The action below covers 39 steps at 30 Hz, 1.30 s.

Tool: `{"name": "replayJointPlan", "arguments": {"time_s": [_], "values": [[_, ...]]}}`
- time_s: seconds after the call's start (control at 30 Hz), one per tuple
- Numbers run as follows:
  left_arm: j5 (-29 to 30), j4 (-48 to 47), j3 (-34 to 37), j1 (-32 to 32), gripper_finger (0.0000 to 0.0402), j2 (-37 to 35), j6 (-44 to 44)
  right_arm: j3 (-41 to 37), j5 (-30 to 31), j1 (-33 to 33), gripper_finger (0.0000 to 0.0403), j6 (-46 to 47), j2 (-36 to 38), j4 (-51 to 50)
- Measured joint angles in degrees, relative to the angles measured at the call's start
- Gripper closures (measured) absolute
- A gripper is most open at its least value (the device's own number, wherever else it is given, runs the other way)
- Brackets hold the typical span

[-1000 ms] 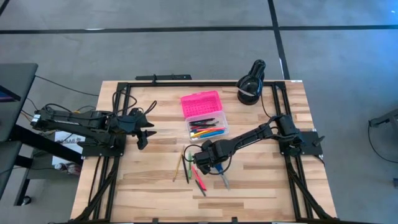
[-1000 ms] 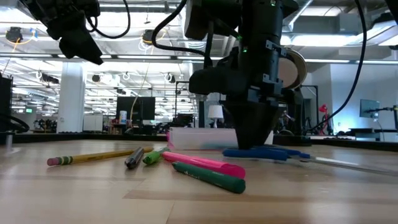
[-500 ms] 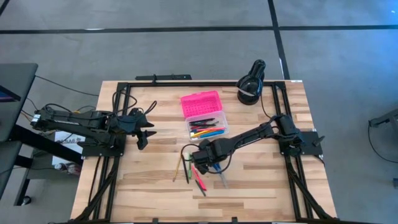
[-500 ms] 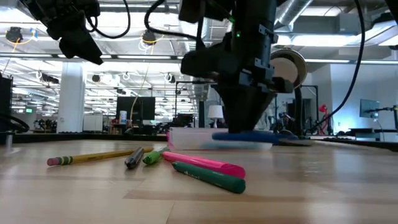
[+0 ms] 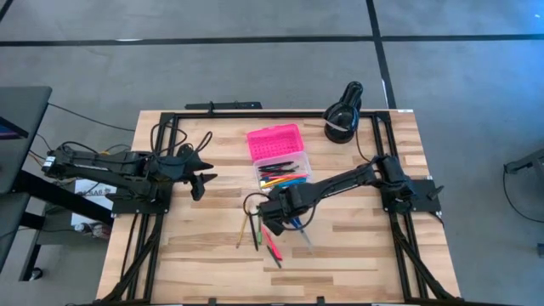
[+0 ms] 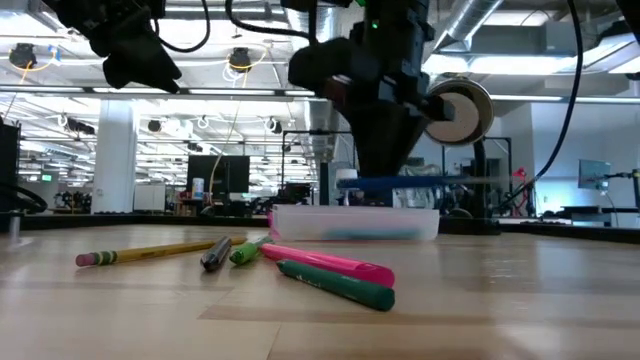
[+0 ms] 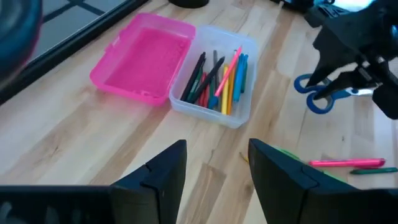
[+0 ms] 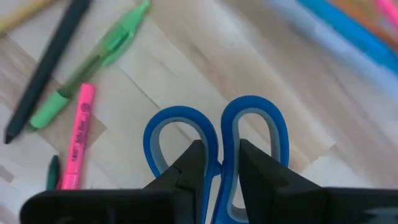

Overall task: Pick & place school supplies into a supply box
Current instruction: Put the blue scissors into the pink supply box

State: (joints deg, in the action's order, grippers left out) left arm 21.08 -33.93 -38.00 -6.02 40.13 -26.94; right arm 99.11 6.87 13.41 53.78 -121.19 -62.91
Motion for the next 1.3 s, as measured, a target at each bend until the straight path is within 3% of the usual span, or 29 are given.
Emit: {"name": "replayJointPlan", "arguments": {"time_s": [0.57, 0.9, 1.3], "values": [[-1.35, -0.15, 0.00, 0.00, 0.0236, 0.01, -0.13, 10.11, 4.87, -5.95, 0.0340, -11.02, 0.13, -3.11], [-1.36, -0.15, 0.00, 0.00, 0.0236, 0.01, 0.44, 10.33, 8.69, -12.94, 0.0340, -38.03, 0.13, -0.36], [-2.33, 0.02, 0.00, 0.00, 0.0236, 0.01, -1.36, 10.27, 5.07, -19.70, 0.0340, -59.04, 0.09, 9.39]]}}
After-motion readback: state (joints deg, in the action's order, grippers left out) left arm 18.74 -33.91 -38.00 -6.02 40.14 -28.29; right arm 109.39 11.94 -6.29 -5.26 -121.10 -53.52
